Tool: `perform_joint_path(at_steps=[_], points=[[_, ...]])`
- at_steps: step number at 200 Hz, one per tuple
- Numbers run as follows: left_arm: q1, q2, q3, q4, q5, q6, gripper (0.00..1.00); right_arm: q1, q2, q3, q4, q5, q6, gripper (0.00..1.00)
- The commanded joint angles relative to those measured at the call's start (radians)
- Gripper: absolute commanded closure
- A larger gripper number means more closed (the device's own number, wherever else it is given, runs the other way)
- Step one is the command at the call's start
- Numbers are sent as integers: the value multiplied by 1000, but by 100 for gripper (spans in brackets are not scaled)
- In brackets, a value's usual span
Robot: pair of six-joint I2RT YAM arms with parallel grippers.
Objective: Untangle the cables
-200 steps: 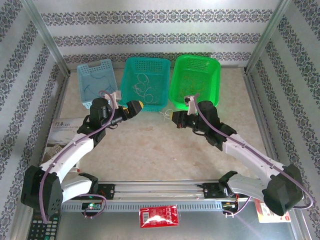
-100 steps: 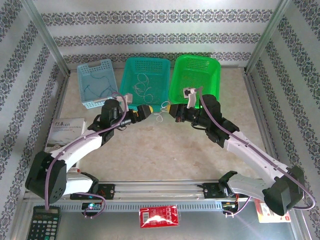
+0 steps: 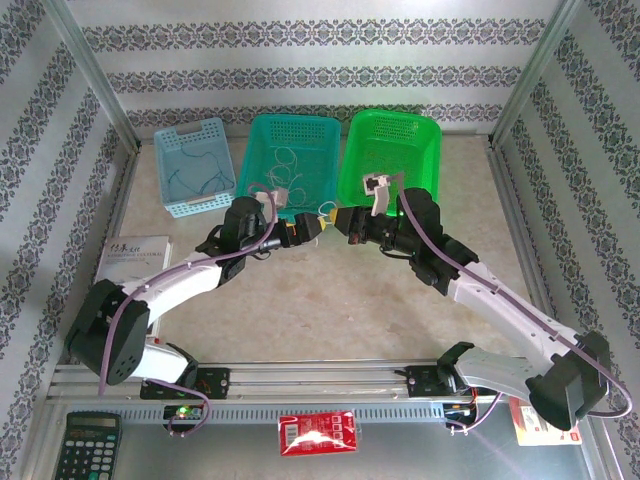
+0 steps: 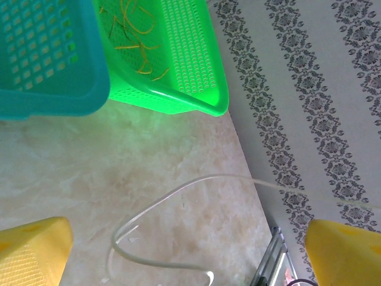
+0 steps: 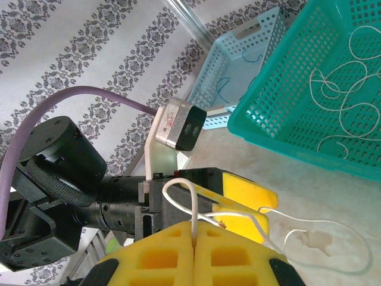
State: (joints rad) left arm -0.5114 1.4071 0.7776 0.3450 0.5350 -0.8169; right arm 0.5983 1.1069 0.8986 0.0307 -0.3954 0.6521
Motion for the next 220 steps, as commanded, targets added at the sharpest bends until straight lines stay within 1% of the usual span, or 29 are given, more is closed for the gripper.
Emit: perform_joint_path(at_steps=[1,17,34,53,77,85,97,122,134,158,187,203,220], points=[[-28,18,35,53,-9,0,0,9,-4,34,21,-10,1,100],[-38,26,38,48,-13,4,0,9,-5,36,24,-7,0,100],[-45,34,30,48,-15,7,5,9,-4,40,24,-8,-2,100],[-54,45,16,63,-20,9,14,8,-4,48,25,-7,-1,100],[-60,62,5,77,-21,17,29,4,-4,59,26,-9,-2,100],[-60,69,2,82,-23,17,35,2,-6,62,27,-11,-1,100],[-60,76,-1,86,-25,20,49,-4,-10,66,26,-11,0,100],[-61,69,-12,85,-36,30,86,-41,-25,61,21,-12,-1,100],[-59,54,-19,72,-44,42,100,-81,-41,49,18,-15,1,100],[-52,0,-35,34,-56,71,100,-199,-92,-4,21,-24,30,100],[-16,-87,-55,-4,-60,84,100,-342,-160,-83,23,-41,59,100],[22,-145,-52,-23,-55,80,100,-412,-178,-127,22,-73,72,100],[83,-206,-37,-36,-41,64,100,-453,-192,-186,23,-81,75,100]])
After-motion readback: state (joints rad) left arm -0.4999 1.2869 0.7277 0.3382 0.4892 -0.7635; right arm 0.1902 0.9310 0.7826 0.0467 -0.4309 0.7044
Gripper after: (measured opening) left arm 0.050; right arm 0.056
